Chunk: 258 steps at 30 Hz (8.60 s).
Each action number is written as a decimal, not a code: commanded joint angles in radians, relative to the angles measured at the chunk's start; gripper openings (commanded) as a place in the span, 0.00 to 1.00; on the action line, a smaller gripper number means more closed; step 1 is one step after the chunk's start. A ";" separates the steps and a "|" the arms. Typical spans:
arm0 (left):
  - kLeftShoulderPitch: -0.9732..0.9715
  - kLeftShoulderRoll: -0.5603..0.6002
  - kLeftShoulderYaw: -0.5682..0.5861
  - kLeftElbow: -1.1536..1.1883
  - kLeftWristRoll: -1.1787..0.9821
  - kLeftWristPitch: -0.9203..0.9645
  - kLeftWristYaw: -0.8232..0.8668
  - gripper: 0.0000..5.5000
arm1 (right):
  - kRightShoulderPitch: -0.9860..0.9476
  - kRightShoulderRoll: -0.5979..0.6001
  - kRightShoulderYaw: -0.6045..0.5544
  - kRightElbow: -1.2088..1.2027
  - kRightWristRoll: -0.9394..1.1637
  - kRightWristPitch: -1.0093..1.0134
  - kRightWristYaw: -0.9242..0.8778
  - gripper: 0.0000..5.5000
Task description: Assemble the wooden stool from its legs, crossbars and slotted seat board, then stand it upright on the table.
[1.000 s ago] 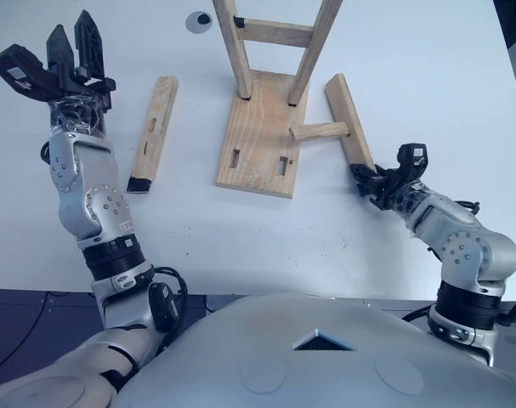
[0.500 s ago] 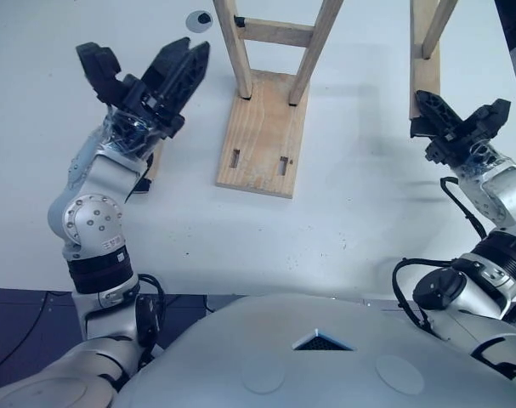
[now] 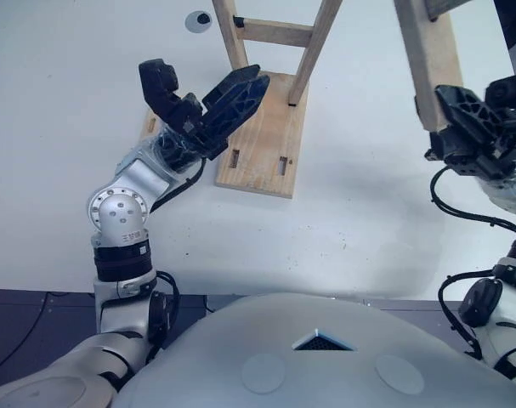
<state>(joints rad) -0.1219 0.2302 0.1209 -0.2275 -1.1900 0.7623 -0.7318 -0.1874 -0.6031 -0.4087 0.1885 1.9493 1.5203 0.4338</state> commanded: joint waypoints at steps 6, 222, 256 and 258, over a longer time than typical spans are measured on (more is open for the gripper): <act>-0.097 -0.037 -0.082 0.066 -0.076 0.083 -0.180 0.75 | -0.144 -0.025 0.286 0.033 0.023 0.009 0.190 0.19; 0.300 0.232 0.145 0.235 0.787 -0.400 0.208 0.64 | 0.012 0.356 -0.136 0.033 -0.853 -0.496 0.093 0.79; -0.451 0.425 0.312 0.382 0.295 0.126 -0.066 0.37 | -0.326 0.343 0.018 -0.291 -0.841 -0.681 0.083 0.79; -0.518 0.395 0.280 0.376 0.201 0.237 -0.092 0.37 | -0.423 0.355 0.065 -0.235 -0.824 -0.655 0.105 0.79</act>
<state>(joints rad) -0.5759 0.6480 0.4288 0.1553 -0.9240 0.9181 -0.7994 -0.5279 -0.2499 -0.3803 -0.0849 1.1071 0.8363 0.5236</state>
